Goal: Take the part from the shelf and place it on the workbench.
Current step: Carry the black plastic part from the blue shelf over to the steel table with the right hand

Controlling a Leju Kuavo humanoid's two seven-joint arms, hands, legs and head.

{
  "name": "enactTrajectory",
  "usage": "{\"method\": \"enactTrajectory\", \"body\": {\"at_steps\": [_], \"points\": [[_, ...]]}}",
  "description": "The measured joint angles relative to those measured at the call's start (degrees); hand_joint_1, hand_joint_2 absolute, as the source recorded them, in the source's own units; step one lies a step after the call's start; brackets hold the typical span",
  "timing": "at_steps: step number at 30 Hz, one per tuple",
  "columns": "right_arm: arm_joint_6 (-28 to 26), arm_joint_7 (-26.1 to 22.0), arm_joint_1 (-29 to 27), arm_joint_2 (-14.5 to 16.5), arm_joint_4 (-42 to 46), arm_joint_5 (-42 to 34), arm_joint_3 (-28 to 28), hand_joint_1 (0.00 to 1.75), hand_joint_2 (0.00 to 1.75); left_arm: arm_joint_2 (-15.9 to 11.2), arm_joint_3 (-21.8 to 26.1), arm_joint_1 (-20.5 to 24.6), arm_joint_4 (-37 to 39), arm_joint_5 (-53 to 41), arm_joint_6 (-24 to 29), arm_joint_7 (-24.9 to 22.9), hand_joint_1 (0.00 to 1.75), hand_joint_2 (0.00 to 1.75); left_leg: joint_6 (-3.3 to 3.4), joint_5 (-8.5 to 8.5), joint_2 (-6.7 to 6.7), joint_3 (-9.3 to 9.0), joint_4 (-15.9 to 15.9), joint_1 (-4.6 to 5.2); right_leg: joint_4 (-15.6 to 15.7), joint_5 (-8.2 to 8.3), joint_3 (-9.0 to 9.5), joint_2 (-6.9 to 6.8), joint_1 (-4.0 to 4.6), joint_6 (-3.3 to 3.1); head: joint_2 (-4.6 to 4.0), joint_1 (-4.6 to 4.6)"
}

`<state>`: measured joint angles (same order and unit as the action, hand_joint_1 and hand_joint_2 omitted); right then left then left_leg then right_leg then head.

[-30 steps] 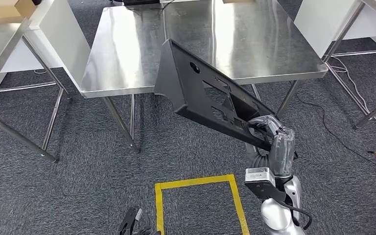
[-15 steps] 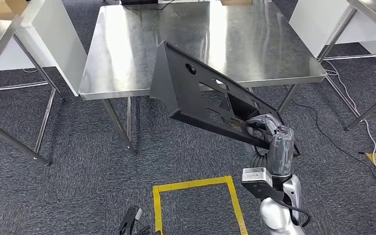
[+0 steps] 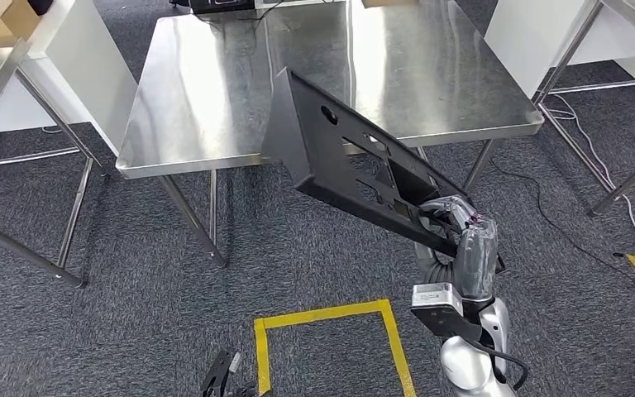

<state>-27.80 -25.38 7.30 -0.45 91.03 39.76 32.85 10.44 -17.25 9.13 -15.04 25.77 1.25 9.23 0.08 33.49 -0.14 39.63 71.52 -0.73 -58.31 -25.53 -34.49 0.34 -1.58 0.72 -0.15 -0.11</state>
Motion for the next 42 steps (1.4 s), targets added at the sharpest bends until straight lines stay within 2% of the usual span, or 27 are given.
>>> {"method": "enactTrajectory", "body": {"at_steps": [1,2,3,5,6,8,11,13,15,17,18,19,20,21,22,23,25,27,29,31,32,33,34,36,38,39,42], "points": [[0.0,0.0,-0.11,-0.01,0.0,0.01,0.0,1.75,1.75,-0.04,0.0,-0.07,0.01,0.0,0.0,-0.01,0.0,1.75,0.04,0.74,0.0,2.02,3.22,0.0,0.0,-0.17,0.2,0.03,0.15,-0.23,0.01,0.01],[0.0,0.0,-0.22,-0.01,0.0,0.02,0.0,1.75,1.75,-0.08,0.0,-0.13,0.01,-0.01,0.0,-0.02,0.0,1.75,0.19,0.33,0.0,3.14,4.42,0.01,0.0,-0.38,0.47,0.1,0.31,-0.41,0.0,0.02],[0.0,0.0,-0.3,-0.01,0.0,0.04,0.0,1.75,1.75,-0.11,0.0,-0.16,0.01,-0.02,0.0,-0.02,0.0,1.75,0.45,-1.19,0.0,3.07,3.3,0.04,0.0,-0.59,0.81,0.2,0.44,-0.52,0.01,0.02],[0.0,0.0,-0.35,0.02,0.0,0.08,-0.01,1.75,1.75,-0.13,0.0,-0.14,0.01,-0.04,0.0,-0.03,0.0,1.75,1.35,-5.93,-0.06,0.08,-4.12,0.22,0.03,-1.08,1.59,0.45,0.62,-0.54,0.0,0.03],[0.0,0.0,-0.34,0.05,0.0,0.1,-0.01,1.75,1.75,-0.15,0.0,-0.11,0.01,-0.04,0.0,-0.03,0.0,1.75,1.84,-7.4,-0.05,-1.71,-7.97,0.41,0.03,-1.32,1.85,0.58,0.81,-0.4,0.0,0.06],[-0.02,0.0,-0.34,0.12,0.01,0.13,-0.02,1.75,1.75,-0.15,-0.01,-0.03,0.01,-0.04,0.02,-0.03,0.0,1.75,2.51,-8.14,-0.02,-3.67,-12.21,0.87,0.14,-1.6,2.12,0.74,0.91,0.14,0.01,0.1],[-0.09,0.01,-0.45,0.13,0.03,0.18,-0.01,1.75,1.75,-0.14,0.0,-0.04,-0.01,-0.05,0.04,-0.06,0.0,1.75,3.34,-7.71,-0.05,-5.12,-13.61,1.13,-0.68,-1.37,2.43,0.63,0.99,1.34,0.01,0.0],[-0.16,0.0,-0.32,0.13,0.1,0.19,-0.01,1.75,1.75,-0.07,0.0,0.02,-0.02,-0.06,-0.01,-0.08,0.0,1.75,3.82,-7.71,-0.06,-6.57,-14.14,0.85,-3.85,-2.59,0.91,0.42,0.96,1.49,0.0,0.12],[-0.19,-0.01,-0.26,0.12,0.15,0.19,0.01,1.75,1.75,0.01,-0.01,0.06,-0.02,-0.11,-0.04,-0.09,0.0,1.75,3.95,-7.45,-0.04,-7.06,-14.23,0.69,-10.25,-4.82,-3.14,0.33,0.85,1.43,-0.01,0.26],[-0.21,0.01,-0.49,0.03,0.15,0.2,0.0,1.75,1.75,0.04,-0.01,-0.07,-0.01,-0.22,-0.07,-0.1,0.0,1.75,3.84,-6.88,-0.09,-7.5,-14.21,0.67,-14.88,-6.04,-6.99,0.29,0.69,1.85,-0.01,0.28],[-0.23,0.01,-0.62,-0.02,0.15,0.21,-0.01,1.75,1.75,0.05,-0.01,-0.14,0.0,-0.28,-0.07,-0.11,0.0,1.75,3.69,-6.49,-0.13,-7.93,-14.2,0.63,-14.42,-5.45,-7.55,0.23,0.55,2.31,-0.01,0.29],[-0.24,0.02,-0.71,-0.06,0.15,0.21,-0.02,1.75,1.75,0.08,-0.01,-0.19,0.0,-0.36,-0.07,-0.13,0.0,1.75,3.5,-6.02,-0.17,-8.52,-14.2,0.55,-11.87,-3.88,-6.99,0.13,0.37,3.0,-0.01,0.28],[-0.26,0.02,-0.75,-0.08,0.15,0.22,-0.02,1.75,1.75,0.11,-0.02,-0.2,0.0,-0.42,-0.07,-0.14,0.0,1.75,3.24,-5.49,-0.2,-9.18,-14.2,0.47,-7.88,-1.58,-5.63,-0.07,0.16,3.75,-0.01,0.31],[-0.28,0.03,-0.77,-0.1,0.15,0.24,-0.02,1.75,1.75,0.14,-0.02,-0.2,0.0,-0.45,-0.07,-0.15,0.0,1.75,2.88,-4.92,-0.2,-9.88,-14.16,0.46,-4.11,0.39,-4.3,-0.38,0.13,4.09,-0.01,0.39],[-0.31,0.04,-0.75,-0.12,0.15,0.28,-0.02,1.75,1.75,0.15,-0.02,-0.16,0.0,-0.48,-0.07,-0.16,0.0,1.75,2.47,-4.39,-0.15,-10.3,-14.18,0.52,-1.41,1.56,-3.16,-0.68,0.25,3.83,-0.01,0.45],[-0.33,0.08,-0.79,-0.15,0.19,0.34,-0.02,1.75,1.75,0.14,-0.02,-0.13,0.01,-0.5,-0.07,-0.18,0.0,1.75,2.05,-3.96,-0.08,-10.57,-14.26,0.61,0.01,2.22,-2.48,-0.86,0.44,3.13,-0.01,0.46],[-0.38,0.18,-0.9,-0.17,0.27,0.46,-0.04,1.75,1.75,0.11,-0.03,-0.07,0.01,-0.55,-0.07,-0.22,0.0,1.75,1.42,-3.53,0.05,-10.86,-14.23,0.67,0.27,1.94,-1.93,-0.77,0.62,1.25,-0.01,0.37],[-0.44,0.25,-1.01,-0.13,0.37,0.57,-0.12,1.75,1.75,0.11,-0.04,-0.02,-0.01,-0.57,-0.06,-0.25,0.0,1.75,0.99,-3.42,0.06,-10.23,-12.37,0.47,0.41,1.65,-1.21,-0.48,0.36,0.18,-0.01,0.27],[-0.46,0.3,-0.99,-0.05,0.44,0.68,-0.17,1.75,1.75,0.11,-0.04,0.06,-0.02,-0.57,-0.02,-0.25,0.0,1.75,0.49,-2.37,0.03,-6.72,-6.56,0.3,0.51,0.93,-0.25,-0.34,0.35,-0.72,-0.01,0.16],[-0.46,0.34,-1.07,-0.02,0.46,0.76,-0.19,1.75,1.75,0.06,-0.04,-0.04,-0.02,-0.57,0.04,-0.25,0.0,1.75,0.12,0.39,0.01,-1.55,0.61,0.28,0.51,0.01,0.63,-0.21,0.53,-1.22,-0.01,0.08],[-0.46,0.37,-1.16,-0.03,0.46,0.79,-0.2,1.75,1.75,0.03,-0.04,-0.13,-0.02,-0.57,0.08,-0.26,0.0,1.75,0.08,1.46,0.01,0.44,2.55,0.28,0.51,-0.51,1.2,-0.08,0.66,-1.26,-0.01,0.08],[-0.45,0.39,-1.23,-0.02,0.46,0.81,-0.22,1.75,1.75,0.01,-0.04,-0.19,-0.02,-0.57,0.09,-0.26,0.0,1.75,0.2,1.6,0.01,1.59,2.79,0.29,0.51,-1.05,1.89,0.06,0.8,-1.29,-0.01,0.08],[-0.44,0.41,-1.27,-0.02,0.46,0.82,-0.23,1.75,1.75,-0.01,-0.04,-0.21,-0.02,-0.57,0.1,-0.27,0.0,1.75,0.52,0.29,0.0,1.71,0.94,0.36,0.52,-1.66,2.75,0.18,0.99,-1.29,-0.01,0.07],[-0.42,0.43,-1.27,-0.01,0.46,0.84,-0.26,1.75,1.75,-0.09,-0.04,-0.21,-0.01,-0.57,0.11,-0.27,0.0,1.75,1.87,-5.63,-0.06,0.19,-6.39,0.84,0.58,-2.93,4.56,0.35,1.34,-1.22,-0.01,0.08],[-0.38,0.48,-1.21,0.02,0.46,0.86,-0.27,1.75,1.75,-0.22,-0.04,-0.21,0.01,-0.57,0.16,-0.31,0.0,1.75,3.24,-9.73,-0.51,-1.29,-11.66,1.55,0.75,-4.08,5.67,0.65,1.58,-0.77,-0.01,0.09],[-0.36,0.52,-1.18,0.07,0.46,0.86,-0.26,1.75,1.75,-0.29,-0.04,-0.2,0.01,-0.56,0.21,-0.34,0.0,1.75,3.63,-10.22,-0.77,-1.67,-12.68,1.82,0.61,-4.36,6.03,0.79,1.69,-0.41,-0.01,0.1],[-0.29,0.72,-1.05,0.17,0.59,0.89,-0.29,1.75,1.75,-0.19,-0.03,-0.05,-0.03,-0.54,0.27,-0.38,0.0,1.75,4.33,-9.7,-0.94,-3.8,-14.05,1.81,-0.82,-4.52,6.16,0.76,1.87,0.51,0.0,0.02]]}}
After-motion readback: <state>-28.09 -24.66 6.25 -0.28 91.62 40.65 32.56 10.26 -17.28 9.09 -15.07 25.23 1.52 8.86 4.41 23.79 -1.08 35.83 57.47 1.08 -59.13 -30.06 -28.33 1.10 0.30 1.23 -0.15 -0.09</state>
